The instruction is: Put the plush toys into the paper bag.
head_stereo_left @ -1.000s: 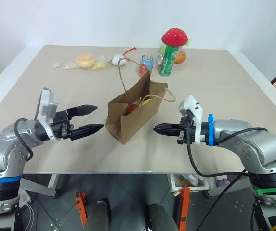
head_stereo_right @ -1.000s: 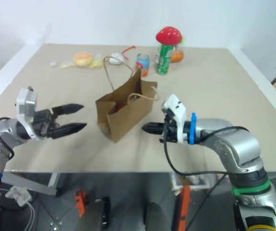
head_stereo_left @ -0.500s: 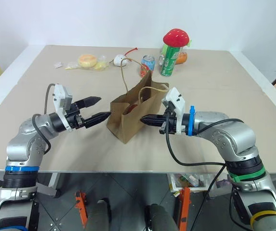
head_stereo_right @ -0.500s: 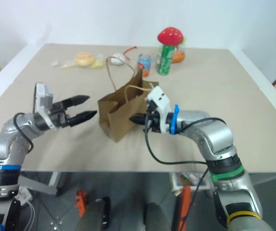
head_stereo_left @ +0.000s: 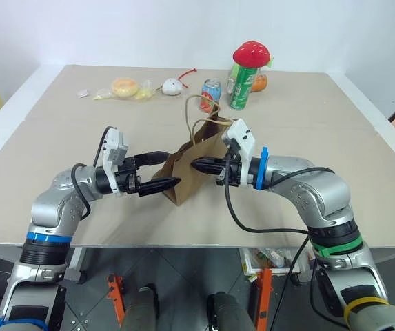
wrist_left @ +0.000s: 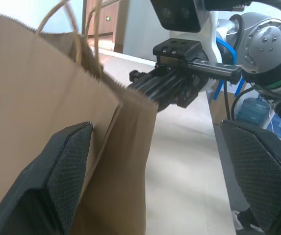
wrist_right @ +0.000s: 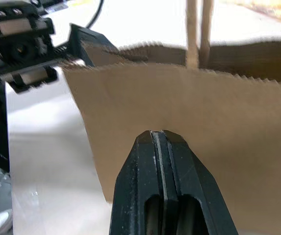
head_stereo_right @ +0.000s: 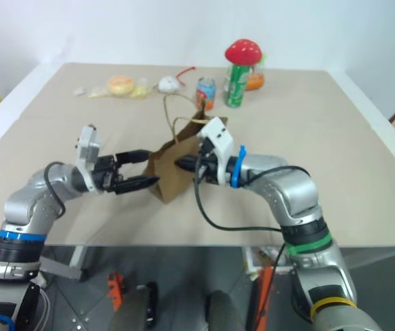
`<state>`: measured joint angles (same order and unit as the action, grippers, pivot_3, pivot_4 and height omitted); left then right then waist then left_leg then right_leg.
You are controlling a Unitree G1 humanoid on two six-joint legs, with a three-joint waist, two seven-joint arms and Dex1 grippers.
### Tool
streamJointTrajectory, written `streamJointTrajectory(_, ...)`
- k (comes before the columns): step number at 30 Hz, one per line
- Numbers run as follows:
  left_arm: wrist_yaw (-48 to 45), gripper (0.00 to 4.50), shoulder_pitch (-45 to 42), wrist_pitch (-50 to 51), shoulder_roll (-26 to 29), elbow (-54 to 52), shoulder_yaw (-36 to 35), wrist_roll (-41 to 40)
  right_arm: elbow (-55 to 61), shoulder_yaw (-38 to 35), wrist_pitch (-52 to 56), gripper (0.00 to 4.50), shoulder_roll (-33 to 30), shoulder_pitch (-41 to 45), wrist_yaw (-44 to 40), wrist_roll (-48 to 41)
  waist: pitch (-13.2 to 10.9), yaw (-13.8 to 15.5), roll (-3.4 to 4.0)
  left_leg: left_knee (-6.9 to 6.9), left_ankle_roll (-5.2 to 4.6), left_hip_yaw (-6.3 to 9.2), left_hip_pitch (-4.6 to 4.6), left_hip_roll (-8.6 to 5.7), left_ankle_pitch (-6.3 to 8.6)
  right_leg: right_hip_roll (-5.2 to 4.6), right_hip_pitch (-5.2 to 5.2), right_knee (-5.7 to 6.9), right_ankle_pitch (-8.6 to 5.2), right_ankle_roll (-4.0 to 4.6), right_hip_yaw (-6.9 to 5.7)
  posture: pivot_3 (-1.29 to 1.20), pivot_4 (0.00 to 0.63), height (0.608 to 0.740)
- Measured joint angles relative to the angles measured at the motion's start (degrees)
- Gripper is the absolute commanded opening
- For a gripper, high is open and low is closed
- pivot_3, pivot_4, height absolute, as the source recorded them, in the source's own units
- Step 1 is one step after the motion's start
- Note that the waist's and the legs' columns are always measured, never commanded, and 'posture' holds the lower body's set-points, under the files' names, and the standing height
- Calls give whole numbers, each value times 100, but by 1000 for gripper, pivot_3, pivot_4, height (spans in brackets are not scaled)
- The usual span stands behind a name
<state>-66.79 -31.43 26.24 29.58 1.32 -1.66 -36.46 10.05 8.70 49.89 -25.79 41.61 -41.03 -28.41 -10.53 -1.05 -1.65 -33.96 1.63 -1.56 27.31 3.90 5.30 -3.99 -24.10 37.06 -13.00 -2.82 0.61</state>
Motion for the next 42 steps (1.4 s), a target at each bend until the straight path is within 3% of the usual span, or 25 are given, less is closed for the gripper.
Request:
streamJointTrajectory(15,834,4302,-47,-832,-438,421,398,1229,1,-1,85,0,124,1,113,45,0,1,0,0,-1,0,0,0,0,0,0,1,1,-3,2,0,150,740)
streamJointTrajectory(21,946,4302,-27,-823,-549,416,416,1282,14,-5,131,0,113,1,123,44,0,0,0,0,-1,-1,0,0,0,0,1,0,1,-3,2,0,150,740)
streamJointTrajectory(24,1018,3558,-11,-793,-571,384,416,1284,44,-8,161,0,103,1,126,42,0,0,0,0,-1,0,0,0,0,0,0,1,1,-3,2,0,150,740)
streamJointTrajectory(26,1043,2474,1,-742,-572,359,416,1285,50,-11,181,0,83,0,129,42,0,0,0,0,-1,0,0,0,0,0,0,1,1,-3,2,0,150,740)
streamJointTrajectory(30,1067,1145,1,-725,-572,359,415,1285,54,-11,202,0,72,0,130,42,0,0,0,0,-1,0,0,0,0,0,0,1,1,-3,2,0,150,740)
streamJointTrajectory(31,1096,395,1,-724,-572,359,413,1285,54,-13,209,0,62,0,130,41,0,0,0,0,-1,0,0,0,0,0,0,1,1,-3,2,0,150,740)
streamJointTrajectory(32,1102,173,1,-724,-572,360,413,1285,54,-14,209,0,61,0,130,42,0,0,0,0,-1,0,0,0,0,0,0,1,1,-3,2,0,150,740)
streamJointTrajectory(42,1127,29,-35,-766,-565,401,410,1324,263,-242,351,0,-155,-23,70,-119,0,4,0,0,-1,0,1,0,0,0,1,1,1,-3,3,0,150,740)
